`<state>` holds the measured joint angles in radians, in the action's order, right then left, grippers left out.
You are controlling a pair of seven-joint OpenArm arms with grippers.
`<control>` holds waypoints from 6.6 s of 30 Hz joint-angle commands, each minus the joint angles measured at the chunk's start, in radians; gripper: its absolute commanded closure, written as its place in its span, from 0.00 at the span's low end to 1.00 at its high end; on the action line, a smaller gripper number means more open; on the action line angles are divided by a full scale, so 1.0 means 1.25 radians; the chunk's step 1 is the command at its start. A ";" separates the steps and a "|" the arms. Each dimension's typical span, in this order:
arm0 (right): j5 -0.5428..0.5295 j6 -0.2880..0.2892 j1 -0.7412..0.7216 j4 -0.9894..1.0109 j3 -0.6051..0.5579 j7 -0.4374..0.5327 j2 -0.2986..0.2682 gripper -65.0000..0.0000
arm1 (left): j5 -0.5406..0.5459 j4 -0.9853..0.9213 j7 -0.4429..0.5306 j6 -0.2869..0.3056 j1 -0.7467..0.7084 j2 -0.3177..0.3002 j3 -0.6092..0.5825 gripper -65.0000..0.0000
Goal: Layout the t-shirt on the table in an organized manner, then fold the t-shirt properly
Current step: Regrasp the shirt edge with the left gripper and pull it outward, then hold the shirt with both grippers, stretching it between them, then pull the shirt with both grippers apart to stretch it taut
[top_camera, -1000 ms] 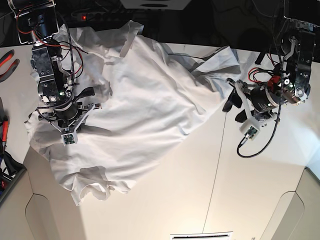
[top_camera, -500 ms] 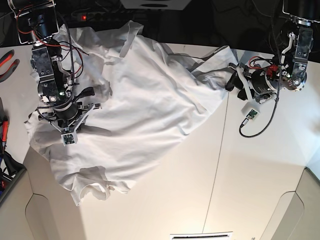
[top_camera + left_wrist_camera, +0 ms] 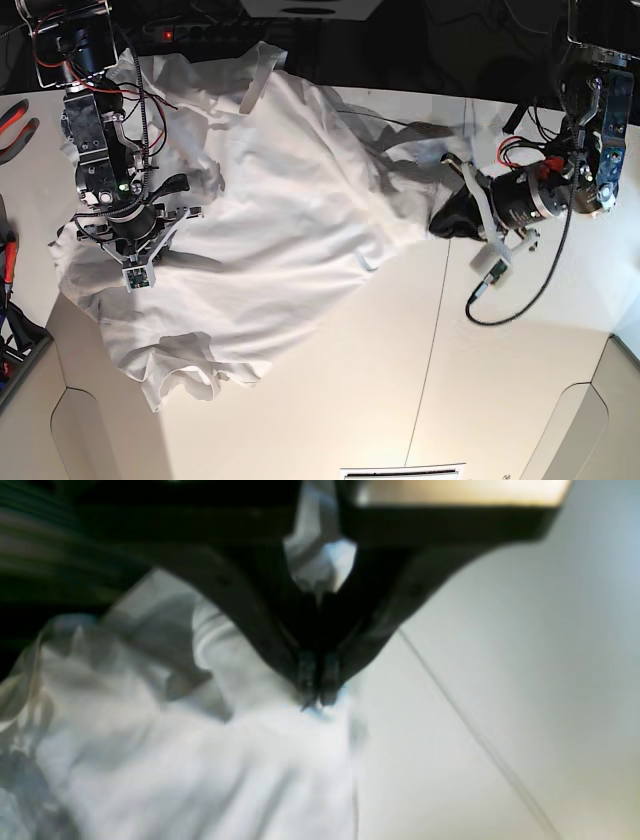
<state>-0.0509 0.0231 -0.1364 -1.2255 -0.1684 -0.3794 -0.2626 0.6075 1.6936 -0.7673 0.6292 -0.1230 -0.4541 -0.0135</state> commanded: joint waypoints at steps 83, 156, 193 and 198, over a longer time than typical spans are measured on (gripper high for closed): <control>0.005 -0.001 -0.013 -0.009 0.004 0.009 -0.004 1.00 | 0.062 0.163 -0.151 -0.069 -0.075 -0.151 0.005 0.93; 0.019 0.028 -0.263 0.087 0.004 0.083 0.162 1.00 | 0.073 0.138 -0.197 -0.096 -0.167 -0.178 0.007 1.00; 0.107 -0.085 -0.443 0.673 0.010 0.196 0.064 1.00 | -0.248 0.138 -0.296 -0.133 -0.168 -0.205 0.007 1.00; 0.111 -0.095 -0.443 0.673 0.010 0.196 0.064 1.00 | -0.313 0.138 -0.306 -0.195 -0.168 -0.242 0.007 1.00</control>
<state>0.0788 -0.0597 -0.6731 -0.3820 -0.1608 -0.1074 -0.1635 0.2989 1.8614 -1.0737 0.4126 -0.3351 -0.7212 -0.0204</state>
